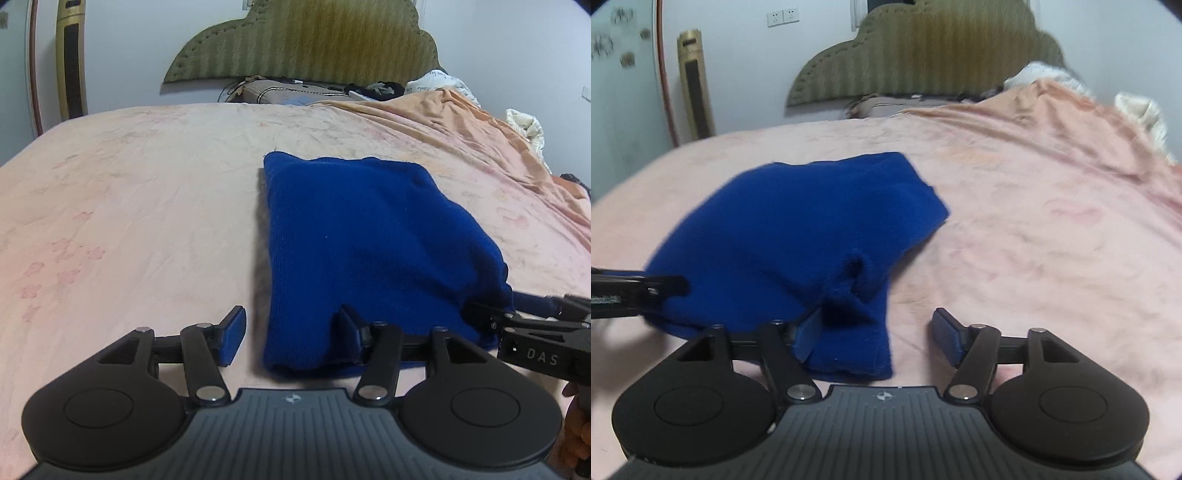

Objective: Fold small clothes
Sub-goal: 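Open both grippers and release the folded sweater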

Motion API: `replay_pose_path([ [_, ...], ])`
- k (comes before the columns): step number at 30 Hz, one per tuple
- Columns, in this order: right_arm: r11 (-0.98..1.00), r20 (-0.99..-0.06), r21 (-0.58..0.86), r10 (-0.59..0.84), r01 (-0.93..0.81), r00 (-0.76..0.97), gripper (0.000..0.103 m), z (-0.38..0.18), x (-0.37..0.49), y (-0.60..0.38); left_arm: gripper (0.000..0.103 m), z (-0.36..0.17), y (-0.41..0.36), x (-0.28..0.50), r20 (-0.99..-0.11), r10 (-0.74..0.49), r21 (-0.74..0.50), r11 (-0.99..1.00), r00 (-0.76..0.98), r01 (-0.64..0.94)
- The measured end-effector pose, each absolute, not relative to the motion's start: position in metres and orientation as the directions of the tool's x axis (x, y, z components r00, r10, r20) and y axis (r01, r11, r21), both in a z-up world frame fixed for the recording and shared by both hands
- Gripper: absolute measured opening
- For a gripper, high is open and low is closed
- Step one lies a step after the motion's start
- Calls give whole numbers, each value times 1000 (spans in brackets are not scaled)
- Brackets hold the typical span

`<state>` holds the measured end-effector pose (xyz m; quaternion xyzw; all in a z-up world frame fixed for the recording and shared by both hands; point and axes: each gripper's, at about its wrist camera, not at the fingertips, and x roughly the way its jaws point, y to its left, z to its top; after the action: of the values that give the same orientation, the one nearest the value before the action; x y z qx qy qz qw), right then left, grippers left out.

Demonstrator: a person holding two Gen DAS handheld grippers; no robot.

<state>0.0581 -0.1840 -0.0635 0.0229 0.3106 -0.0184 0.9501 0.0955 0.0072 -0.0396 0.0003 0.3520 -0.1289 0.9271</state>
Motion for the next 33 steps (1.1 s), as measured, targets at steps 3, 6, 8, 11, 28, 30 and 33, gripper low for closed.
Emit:
replay_pose_path([
  [3,997,-591,37,-34,69,806,69,-63,56,-185,55,-40,5,88,-650,-220,-65,970,727,236],
  [6,996,-577,4,-68,86,814,73,-61,52,-179,60,-40,3,82,-642,-200,-35,972,740,233],
  [8,996,-572,10,-67,89,818,75,-59,47,-178,61,-40,3,78,-636,-189,-19,973,748,230],
  [11,996,-577,18,-63,90,815,76,-61,42,-177,61,-41,3,73,-638,-186,-16,974,748,228],
  [28,996,-592,25,-57,88,804,90,-72,19,-168,79,-52,6,47,-621,-122,27,984,774,176],
  [30,996,-593,16,-62,89,803,91,-73,18,-165,80,-54,8,44,-611,-106,40,986,784,164],
  [33,996,-594,18,-57,84,803,93,-73,17,-163,80,-55,11,42,-612,-89,44,988,786,145],
])
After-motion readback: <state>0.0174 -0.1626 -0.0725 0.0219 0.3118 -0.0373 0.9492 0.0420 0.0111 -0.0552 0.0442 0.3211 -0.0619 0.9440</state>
